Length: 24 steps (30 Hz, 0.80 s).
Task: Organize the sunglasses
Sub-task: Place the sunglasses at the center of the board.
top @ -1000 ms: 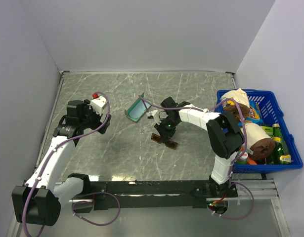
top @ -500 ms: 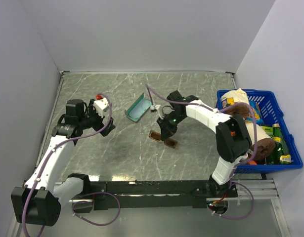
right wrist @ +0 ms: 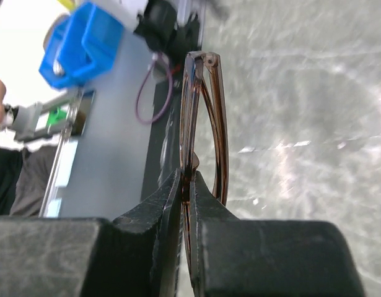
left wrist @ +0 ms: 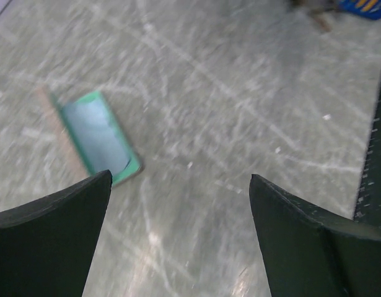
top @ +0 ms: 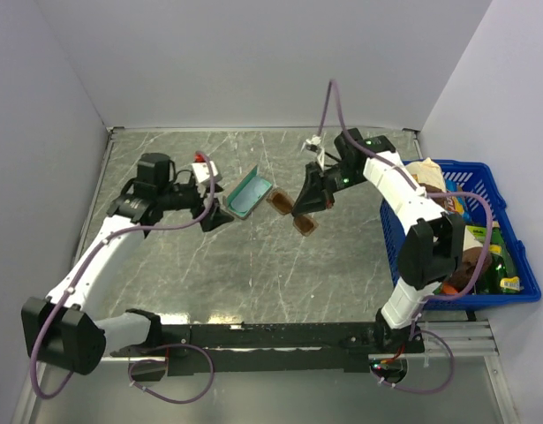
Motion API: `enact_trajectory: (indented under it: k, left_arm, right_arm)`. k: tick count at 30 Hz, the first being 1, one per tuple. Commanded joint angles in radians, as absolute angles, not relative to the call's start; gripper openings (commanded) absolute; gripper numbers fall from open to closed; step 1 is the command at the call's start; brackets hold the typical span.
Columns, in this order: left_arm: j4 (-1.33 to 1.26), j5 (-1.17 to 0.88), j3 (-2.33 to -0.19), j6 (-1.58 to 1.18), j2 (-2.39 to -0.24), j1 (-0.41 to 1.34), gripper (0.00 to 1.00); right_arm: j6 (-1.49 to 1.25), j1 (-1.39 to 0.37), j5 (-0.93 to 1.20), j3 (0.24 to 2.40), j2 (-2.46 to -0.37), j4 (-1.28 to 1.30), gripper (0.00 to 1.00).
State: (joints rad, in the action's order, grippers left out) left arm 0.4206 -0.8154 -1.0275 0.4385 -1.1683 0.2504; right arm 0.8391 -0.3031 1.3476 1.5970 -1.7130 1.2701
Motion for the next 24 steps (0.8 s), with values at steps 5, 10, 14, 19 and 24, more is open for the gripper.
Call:
enact_trajectory:
  k: [5,10,14,19,24]
  left_arm:
    - [0.218,-0.885,-1.173,0.247,-1.318,0.385,0.97]
    - [0.140,-0.939,-1.262,0.121,-1.446,0.400,0.97]
    - [0.088,-1.009,-1.307,0.016,-1.514,0.403,0.96]
    - [0.057,-1.104,-1.356,-0.081,-1.575,0.411,0.96]
    - [0.115,-1.126,-1.405,-0.061,-1.621,0.454,0.96]
  right_arm:
    - [1.000,-0.244,1.635,1.598,-1.758,1.571,0.00]
    - [1.012,-0.245,1.637,1.585,-1.750,1.571,0.00]
    - [1.040,-0.245,1.615,1.560,-1.747,1.572,0.00]
    - [1.077,-0.244,1.563,1.545,-1.735,1.569,0.00]
    - [1.086,-0.245,1.546,1.549,-1.733,1.569,0.00]
